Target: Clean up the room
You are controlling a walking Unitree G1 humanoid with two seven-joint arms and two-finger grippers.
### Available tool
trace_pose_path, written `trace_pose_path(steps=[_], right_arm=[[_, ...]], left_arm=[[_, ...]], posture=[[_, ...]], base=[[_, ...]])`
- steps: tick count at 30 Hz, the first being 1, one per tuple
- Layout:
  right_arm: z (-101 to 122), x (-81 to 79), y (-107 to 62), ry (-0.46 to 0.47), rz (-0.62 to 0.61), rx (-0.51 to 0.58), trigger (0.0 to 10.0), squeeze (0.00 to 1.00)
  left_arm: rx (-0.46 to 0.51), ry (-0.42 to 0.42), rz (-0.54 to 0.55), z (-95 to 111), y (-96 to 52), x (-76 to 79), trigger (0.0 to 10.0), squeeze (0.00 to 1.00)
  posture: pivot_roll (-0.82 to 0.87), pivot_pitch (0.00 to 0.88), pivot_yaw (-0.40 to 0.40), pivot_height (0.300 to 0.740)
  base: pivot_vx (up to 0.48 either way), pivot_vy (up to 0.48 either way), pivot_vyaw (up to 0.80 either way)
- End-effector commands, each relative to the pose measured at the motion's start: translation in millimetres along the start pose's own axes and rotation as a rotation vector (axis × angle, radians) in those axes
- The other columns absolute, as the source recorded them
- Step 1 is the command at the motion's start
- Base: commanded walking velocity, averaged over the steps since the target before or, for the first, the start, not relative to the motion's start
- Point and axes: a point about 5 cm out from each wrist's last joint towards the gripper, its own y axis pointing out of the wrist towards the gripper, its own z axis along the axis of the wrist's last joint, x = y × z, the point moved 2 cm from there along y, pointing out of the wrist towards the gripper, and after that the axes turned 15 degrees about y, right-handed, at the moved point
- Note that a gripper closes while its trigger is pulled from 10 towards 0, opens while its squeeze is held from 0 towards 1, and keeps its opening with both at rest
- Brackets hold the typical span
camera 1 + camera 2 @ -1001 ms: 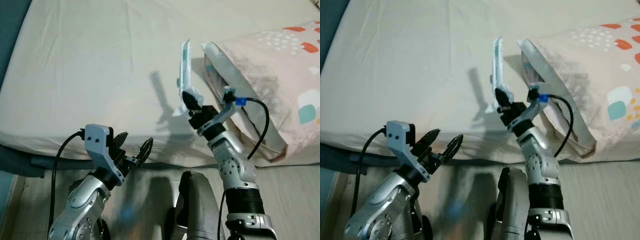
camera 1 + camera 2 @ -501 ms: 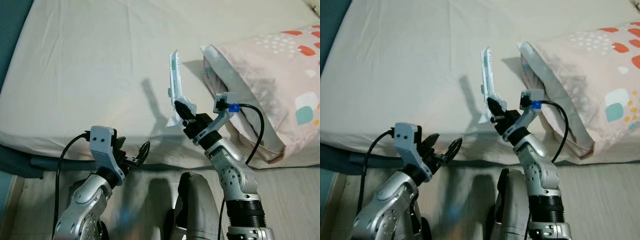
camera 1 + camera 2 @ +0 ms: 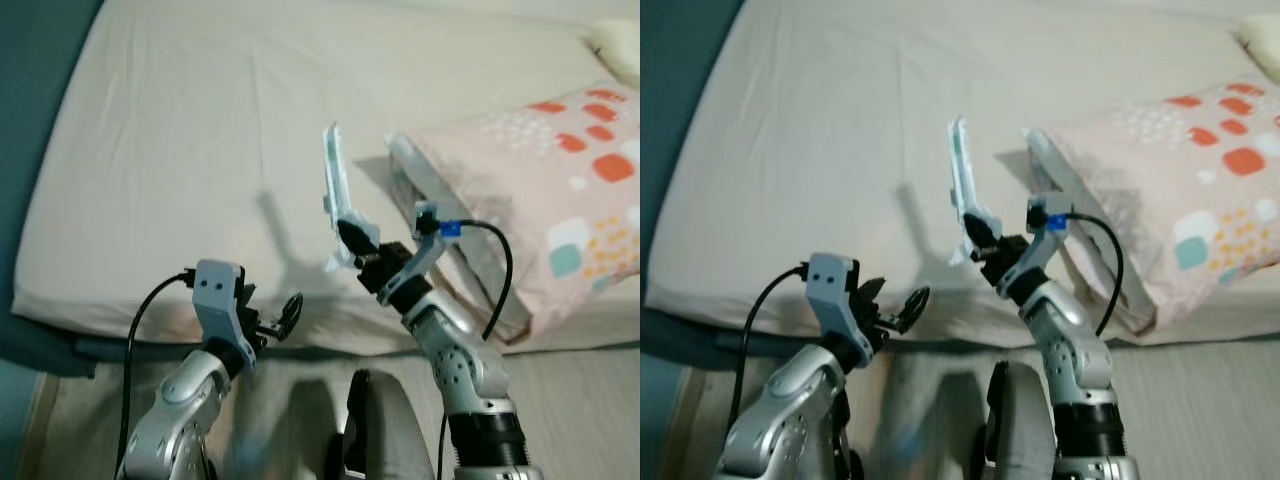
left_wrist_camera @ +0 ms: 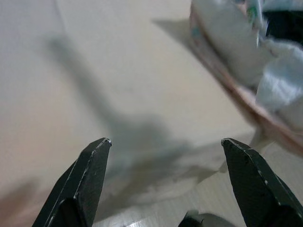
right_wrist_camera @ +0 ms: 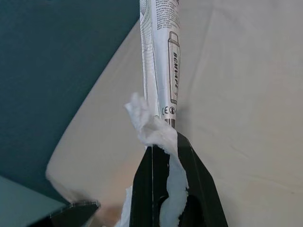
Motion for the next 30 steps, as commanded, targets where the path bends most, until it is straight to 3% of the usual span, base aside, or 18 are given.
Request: trace_pose_path(steps=[1,5,9,12,14,15,17,20,25,30], right_arm=[[-12,8.8,-6.9,-0.002,-0.032,-0.031,0.0,0.0],[-24,15.7,-11.5,0.003,-0.056,-0.062,0.0,0.0],[-42,33.1,-19.8,-0.014,-0.116,-0.118,0.0,0.0],[-43,35.8,-21.2,-0.016,-0.125,-0.125,0.0,0.0],[-66,53.4,-32.6,-0.045,-0.188,-0.212,0.0,0.0],[-66,53.4,-32.6,-0.045,-0.188,-0.212,0.0,0.0],[-88,66.6,-45.5,-0.065,-0.24,-0.298,0.0,0.0],[-94,69.4,-48.3,-0.063,-0.251,-0.315,0.0,0.0],[-119,80.9,-64.1,-0.055,-0.306,-0.4,0.0,0.0],[-135,93.3,-80.4,-0.065,-0.372,-0.477,0.0,0.0]], left_arm=[[-0.028,-0.021,0.0,-13,-1.9,1.8,10.0,0.0],[-0.057,-0.009,0.016,-25,-3.3,-6.1,10.0,0.0],[-0.159,0.016,0.053,-60,-10.5,-26.1,10.0,0.0],[-0.177,0.017,0.061,-67,-12.6,-29.7,10.0,0.0],[-0.283,0.005,0.116,-97,-25.1,-44.2,10.0,0.0],[-0.283,0.005,0.116,-97,-25.1,-44.2,10.0,0.0],[-0.369,-0.007,0.152,-121,-36.8,-52.1,10.0,0.0],[-0.388,-0.009,0.159,-126,-39.2,-53.8,10.0,0.0],[-0.554,-0.058,0.259,-164,-66.1,-67.0,10.0,0.0],[-0.652,-0.064,0.287,-181,-78.8,-68.4,10.0,0.0]], posture=[[0.08,0.208,-0.131,0.616],[0.08,0.18,-0.124,0.626],[0.07,0.137,-0.118,0.646],[0.07,0.137,-0.118,0.651],[0.07,0.105,-0.114,0.66],[0.07,0.105,-0.114,0.66],[0.07,0.081,-0.11,0.67],[0.07,0.076,-0.109,0.675],[0.05,0.032,-0.094,0.695],[0.06,0.007,-0.086,0.709]], base=[[0.0,0.0,0.0],[0.0,0.0,0.0],[0.0,0.0,0.0],[0.0,0.0,0.0],[0.0,0.0,0.0],[0.0,0.0,0.0],[0.0,0.0,0.0],[0.0,0.0,0.0],[0.0,0.0,0.0],[0.0,0.0,0.0]])
